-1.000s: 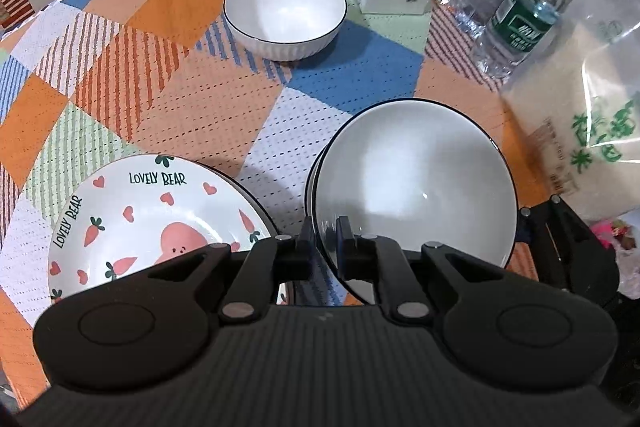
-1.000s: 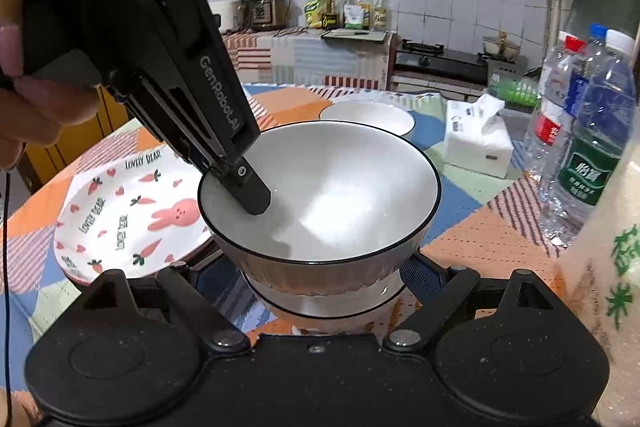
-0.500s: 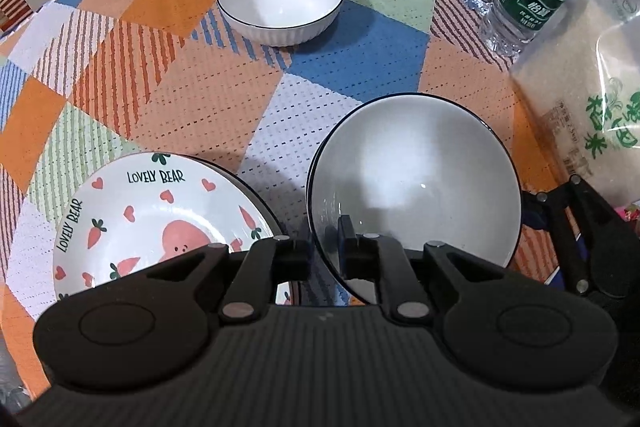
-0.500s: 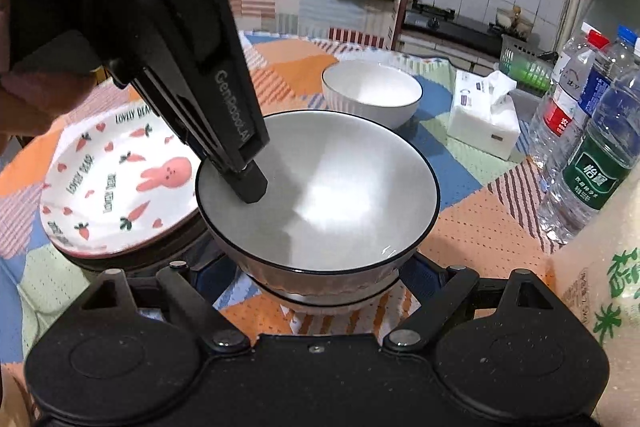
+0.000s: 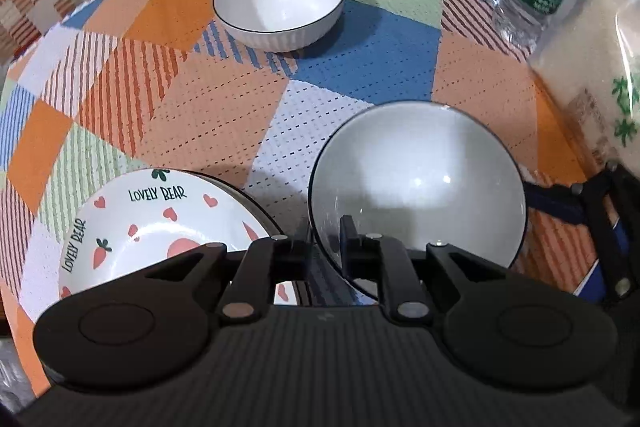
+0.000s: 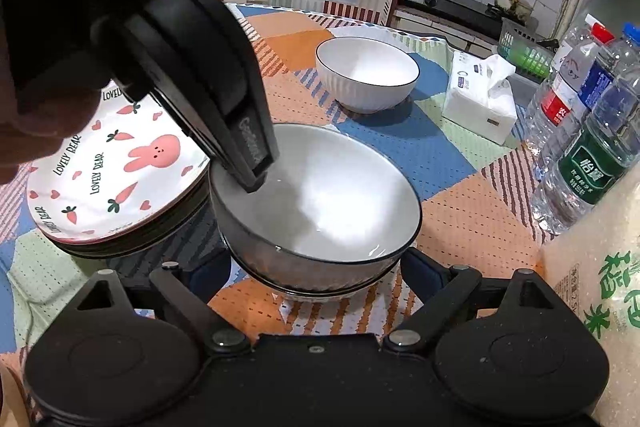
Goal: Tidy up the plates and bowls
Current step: 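Lower the held bowl into the other bowl and open both tools, then move both tools to the white bowl beside the tissue box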
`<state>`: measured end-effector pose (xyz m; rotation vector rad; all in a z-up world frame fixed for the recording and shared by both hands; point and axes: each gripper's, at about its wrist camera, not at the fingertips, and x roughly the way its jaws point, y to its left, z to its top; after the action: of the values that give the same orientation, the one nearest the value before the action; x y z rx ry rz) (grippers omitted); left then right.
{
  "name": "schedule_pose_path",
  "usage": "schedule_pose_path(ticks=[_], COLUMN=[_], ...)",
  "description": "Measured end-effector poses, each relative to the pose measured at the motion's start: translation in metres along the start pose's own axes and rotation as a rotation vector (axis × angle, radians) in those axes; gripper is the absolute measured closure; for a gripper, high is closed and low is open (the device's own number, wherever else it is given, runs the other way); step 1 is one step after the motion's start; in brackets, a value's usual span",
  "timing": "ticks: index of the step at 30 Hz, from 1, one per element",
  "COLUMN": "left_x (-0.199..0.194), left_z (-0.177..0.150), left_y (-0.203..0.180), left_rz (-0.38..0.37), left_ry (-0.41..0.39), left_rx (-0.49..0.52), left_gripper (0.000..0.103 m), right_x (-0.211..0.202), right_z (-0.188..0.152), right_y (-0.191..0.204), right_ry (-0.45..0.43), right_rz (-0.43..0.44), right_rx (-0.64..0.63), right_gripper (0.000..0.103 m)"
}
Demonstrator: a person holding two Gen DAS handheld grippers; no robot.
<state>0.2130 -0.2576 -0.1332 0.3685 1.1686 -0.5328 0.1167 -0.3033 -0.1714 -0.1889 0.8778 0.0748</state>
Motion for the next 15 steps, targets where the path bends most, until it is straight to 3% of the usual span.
schedule_pose_path(ticks=[6,15], left_x=[-0.018,-0.074], left_z=[-0.004,0.006], left_y=[0.013,0.044], left_rz=[-0.070,-0.108], left_ry=[-0.081,-0.218], left_rx=[-0.020,0.002], left_gripper=[0.082,0.068], right_x=[-0.011,-0.054], right_z=[-0.006,0.010], right_y=[-0.001,-0.020], right_ry=[-0.023,-0.087], right_rz=[-0.015,0.082], right_rx=[-0.003,0.047], right_gripper=[0.010,0.009])
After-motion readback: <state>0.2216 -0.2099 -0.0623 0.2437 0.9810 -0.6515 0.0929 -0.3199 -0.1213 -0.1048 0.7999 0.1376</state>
